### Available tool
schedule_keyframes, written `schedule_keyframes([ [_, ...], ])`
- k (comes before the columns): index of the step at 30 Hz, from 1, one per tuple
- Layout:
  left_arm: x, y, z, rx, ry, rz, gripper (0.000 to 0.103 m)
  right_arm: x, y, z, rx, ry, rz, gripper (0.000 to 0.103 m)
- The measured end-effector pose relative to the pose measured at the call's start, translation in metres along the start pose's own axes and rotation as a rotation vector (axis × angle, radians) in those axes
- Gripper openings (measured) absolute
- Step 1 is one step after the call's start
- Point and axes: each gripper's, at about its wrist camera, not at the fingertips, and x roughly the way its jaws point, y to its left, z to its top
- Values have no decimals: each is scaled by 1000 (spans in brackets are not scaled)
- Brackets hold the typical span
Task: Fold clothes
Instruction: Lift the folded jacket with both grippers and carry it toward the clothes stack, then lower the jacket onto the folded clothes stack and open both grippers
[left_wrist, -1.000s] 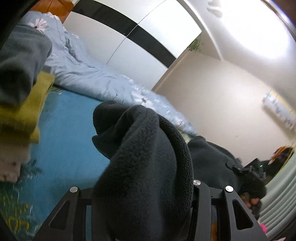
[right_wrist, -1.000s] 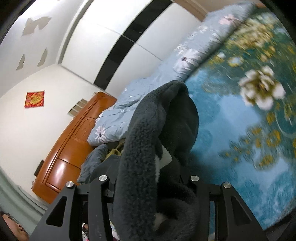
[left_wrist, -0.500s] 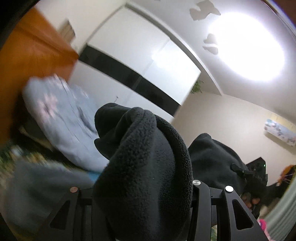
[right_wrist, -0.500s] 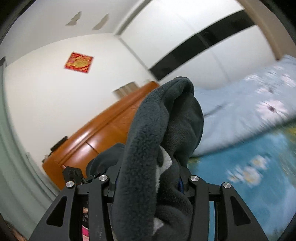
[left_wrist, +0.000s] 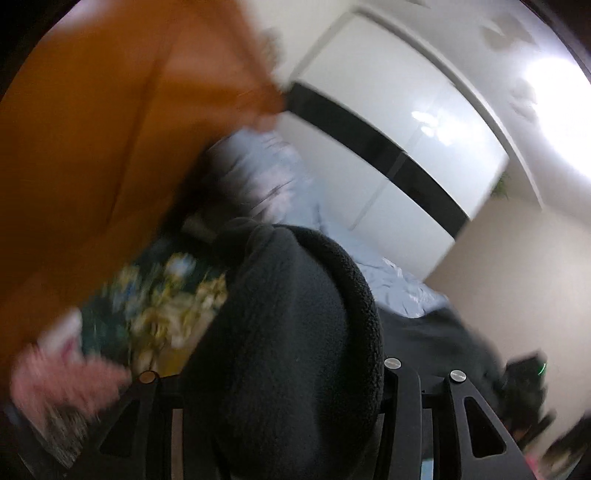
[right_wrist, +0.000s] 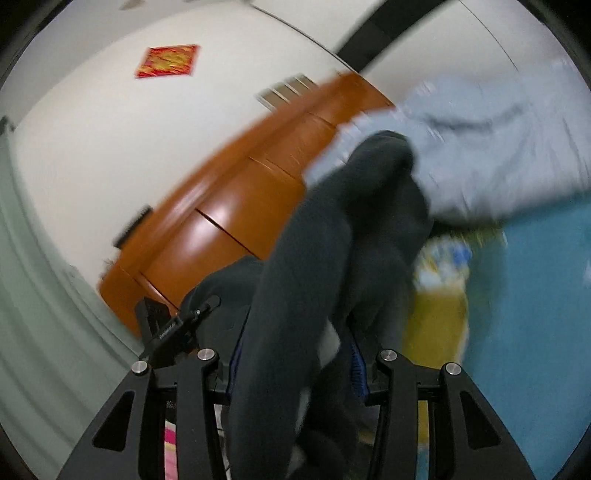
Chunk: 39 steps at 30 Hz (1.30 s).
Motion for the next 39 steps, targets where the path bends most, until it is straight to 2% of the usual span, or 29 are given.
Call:
schedule_keyframes([
  [2, 2, 27, -13, -93, -15, -60, 48, 6, -38, -18, 118, 11, 29, 47],
  [4, 4, 31, -22, -79, -35, -72, 52, 7, -58, -29, 175, 10, 59, 47],
  [7, 11, 39, -25, -100, -40, -92, 57, 9, -63, -37, 157, 5, 52, 49],
  [9, 16, 47, -27, -136, -32, -110, 58, 11, -71, -40, 197, 5, 70, 52],
  [12, 27, 46, -32, -159, -25, -92, 63, 18, -88, -48, 264, 5, 80, 57],
  [15, 26, 43, -32, -187, -21, -82, 63, 18, -96, -47, 296, 8, 77, 59],
  [17, 24, 39, -28, -194, -16, -82, 64, 12, -91, -43, 302, 8, 77, 59],
  [19, 19, 34, -25, -201, -10, -76, 69, 5, -86, -39, 289, 5, 62, 63],
  [24, -5, 15, -21, -198, -52, 45, 83, -15, -79, -41, 228, -14, 22, 67],
  [26, -18, 12, -20, -205, -94, 84, 85, -23, -79, -43, 213, -18, 10, 77],
  [27, -26, 9, -20, -205, -117, 108, 87, -28, -80, -44, 207, -20, 4, 86],
  [29, -38, 1, -21, -180, -141, 163, 87, -39, -82, -47, 195, -23, -11, 88],
  [34, -59, -54, -35, 18, -202, 338, 103, -68, -84, -59, 131, -17, -103, 90],
  [36, -61, -77, -49, 106, -218, 358, 103, -77, -81, -68, 81, 7, -164, 91],
  [39, -61, -100, -66, 165, -236, 386, 103, -86, -70, -83, -28, 44, -263, 91],
])
